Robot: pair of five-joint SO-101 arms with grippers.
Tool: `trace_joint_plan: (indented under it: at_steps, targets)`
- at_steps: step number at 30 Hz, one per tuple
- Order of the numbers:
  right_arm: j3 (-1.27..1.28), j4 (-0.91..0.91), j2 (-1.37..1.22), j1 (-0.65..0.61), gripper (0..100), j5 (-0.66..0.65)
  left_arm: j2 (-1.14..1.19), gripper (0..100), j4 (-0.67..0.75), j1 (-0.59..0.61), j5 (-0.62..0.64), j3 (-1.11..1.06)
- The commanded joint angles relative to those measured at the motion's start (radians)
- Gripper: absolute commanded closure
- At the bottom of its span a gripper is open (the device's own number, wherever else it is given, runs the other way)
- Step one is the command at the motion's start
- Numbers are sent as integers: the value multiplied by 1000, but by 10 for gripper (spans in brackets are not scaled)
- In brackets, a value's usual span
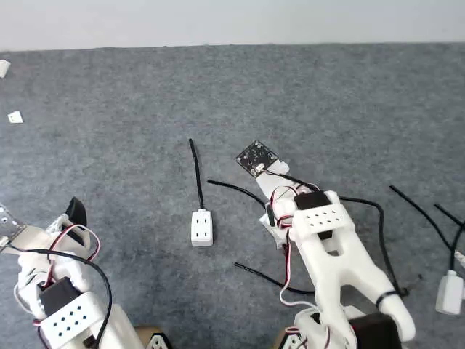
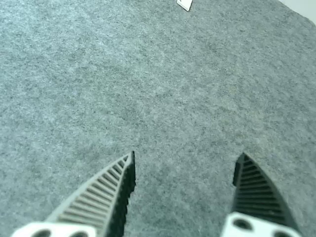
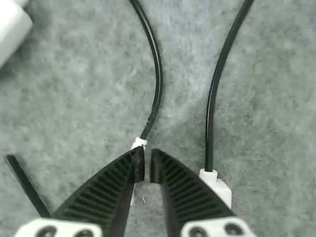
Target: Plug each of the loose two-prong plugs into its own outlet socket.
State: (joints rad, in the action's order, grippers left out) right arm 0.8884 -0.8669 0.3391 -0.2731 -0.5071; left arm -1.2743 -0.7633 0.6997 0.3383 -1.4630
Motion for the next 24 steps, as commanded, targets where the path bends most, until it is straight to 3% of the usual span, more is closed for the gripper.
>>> trace_joint_plan:
  at_steps: [1,6,16,24]
  targets:
    - [-18,21,-31,15,963,-26,-12,699,25,-6,2,5]
    - [-23,-2,8,8,991,-21,-12,699,25,-6,2,5]
    - [140,-30,202,-124,990,21,-12,699,25,-6,2,5]
    - [149,-21,180,-13,990,18,-12,699,25,-6,2,5]
